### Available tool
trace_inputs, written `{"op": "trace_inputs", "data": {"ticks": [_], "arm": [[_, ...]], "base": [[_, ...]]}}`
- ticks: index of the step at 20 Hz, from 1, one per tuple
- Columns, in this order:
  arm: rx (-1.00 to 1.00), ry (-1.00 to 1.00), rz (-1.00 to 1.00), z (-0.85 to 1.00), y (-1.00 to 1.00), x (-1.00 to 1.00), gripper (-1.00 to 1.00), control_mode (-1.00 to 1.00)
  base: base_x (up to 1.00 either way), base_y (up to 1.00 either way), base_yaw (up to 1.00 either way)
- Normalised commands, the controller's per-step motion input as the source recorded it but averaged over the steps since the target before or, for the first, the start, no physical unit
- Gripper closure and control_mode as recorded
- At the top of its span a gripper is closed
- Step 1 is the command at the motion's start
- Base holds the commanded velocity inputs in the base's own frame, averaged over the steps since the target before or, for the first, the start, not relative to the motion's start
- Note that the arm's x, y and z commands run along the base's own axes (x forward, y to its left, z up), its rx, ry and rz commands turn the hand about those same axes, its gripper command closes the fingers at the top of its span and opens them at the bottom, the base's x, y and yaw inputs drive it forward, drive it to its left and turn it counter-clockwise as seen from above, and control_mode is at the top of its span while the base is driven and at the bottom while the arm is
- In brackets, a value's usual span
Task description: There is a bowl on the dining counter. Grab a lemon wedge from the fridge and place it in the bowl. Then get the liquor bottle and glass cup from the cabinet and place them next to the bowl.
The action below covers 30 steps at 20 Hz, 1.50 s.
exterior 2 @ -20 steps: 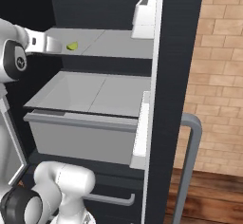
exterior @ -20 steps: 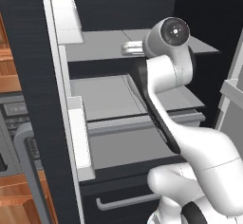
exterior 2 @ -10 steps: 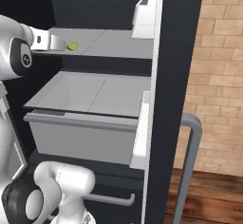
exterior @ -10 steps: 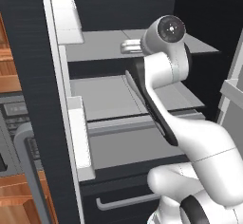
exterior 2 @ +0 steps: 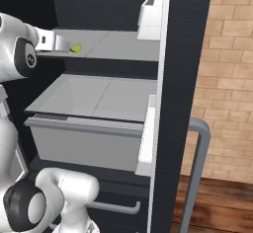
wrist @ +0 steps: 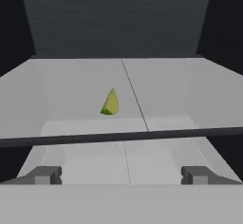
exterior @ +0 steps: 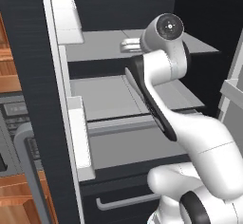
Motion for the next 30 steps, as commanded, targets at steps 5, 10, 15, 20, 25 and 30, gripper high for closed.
{"op": "trace_inputs", "data": {"ticks": [5,10,15,20,25,30], "arm": [[0.00,0.08,0.00,0.01,0.00,0.51,-1.00,-1.00],[0.00,0.03,-0.05,0.04,0.02,0.49,-1.00,-1.00],[0.00,0.02,-0.05,0.00,0.00,0.39,-1.00,-1.00],[0.00,0.03,-0.05,0.00,0.09,0.29,-1.00,-1.00],[0.00,0.06,-0.06,0.00,0.16,0.32,-1.00,-1.00],[0.00,0.03,-0.05,0.00,0.08,0.28,-1.00,-1.00]], "base": [[0.00,0.00,0.00],[0.00,0.00,0.00],[0.00,0.00,0.00],[0.00,0.00,0.00],[0.00,0.00,0.00],[0.00,0.00,0.00]]}}
